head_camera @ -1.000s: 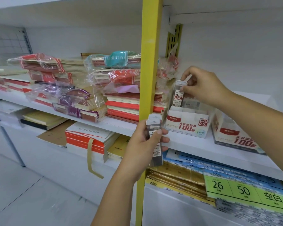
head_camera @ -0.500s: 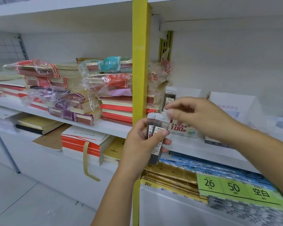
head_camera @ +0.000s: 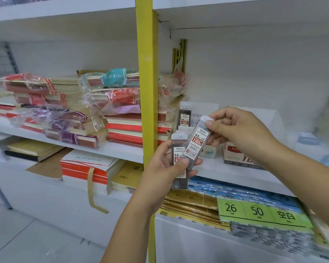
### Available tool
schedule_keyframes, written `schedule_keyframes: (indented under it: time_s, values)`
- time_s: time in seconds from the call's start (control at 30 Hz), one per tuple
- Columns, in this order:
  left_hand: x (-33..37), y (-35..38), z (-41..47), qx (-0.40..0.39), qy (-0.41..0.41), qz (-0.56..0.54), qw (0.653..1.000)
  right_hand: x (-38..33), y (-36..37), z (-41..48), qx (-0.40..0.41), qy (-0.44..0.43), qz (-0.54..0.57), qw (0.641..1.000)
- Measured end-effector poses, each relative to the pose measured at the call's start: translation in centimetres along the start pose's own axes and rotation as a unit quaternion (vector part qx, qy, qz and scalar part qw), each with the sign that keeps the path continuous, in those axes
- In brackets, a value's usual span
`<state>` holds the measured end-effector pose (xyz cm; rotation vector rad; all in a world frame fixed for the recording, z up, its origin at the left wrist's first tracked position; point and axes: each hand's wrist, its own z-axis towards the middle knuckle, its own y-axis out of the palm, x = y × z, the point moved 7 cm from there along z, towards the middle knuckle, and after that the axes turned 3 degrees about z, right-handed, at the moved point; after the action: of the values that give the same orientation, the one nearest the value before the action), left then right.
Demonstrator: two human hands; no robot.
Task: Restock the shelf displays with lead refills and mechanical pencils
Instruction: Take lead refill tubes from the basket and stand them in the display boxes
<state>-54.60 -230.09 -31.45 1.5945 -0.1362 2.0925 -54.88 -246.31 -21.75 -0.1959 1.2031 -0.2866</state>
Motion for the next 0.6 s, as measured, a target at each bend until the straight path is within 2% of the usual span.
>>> schedule_keyframes:
  time_s: [0.13, 0.27, 0.33, 0.47, 0.53, 0.6]
  values:
    - [-0.3, -0.2, 0.5, 0.010, 0.000, 0.007, 1.000, -0.2, 0.0, 0.2, -0.004, -0.009, -0.005, 1.000]
    - [-0.4, -1.0, 1.0, 0.035, 0.007, 0.014, 0.999, -3.1, -3.5, 2.3, 0.126, -0.111, -0.034, 0.985]
    - [-0.4, -1.4, 1.2, 0.052, 0.009, 0.020, 0.998, -4.5, -4.2, 3.9, 0.147, -0.166, -0.102, 0.970]
    - [-0.5, -2.1, 1.4, 0.075, 0.015, 0.023, 0.997, -3.6, -2.4, 7.2, 0.097, -0.194, -0.328, 0.919]
    - [-0.5, -2.3, 1.5, 0.082, 0.018, 0.015, 0.996, -2.5, -1.4, 8.3, 0.062, -0.188, -0.380, 0.904]
    - [-0.5, -2.6, 1.5, 0.087, 0.021, 0.010, 0.996, -2.2, -1.0, 9.0, 0.050, -0.181, -0.382, 0.905]
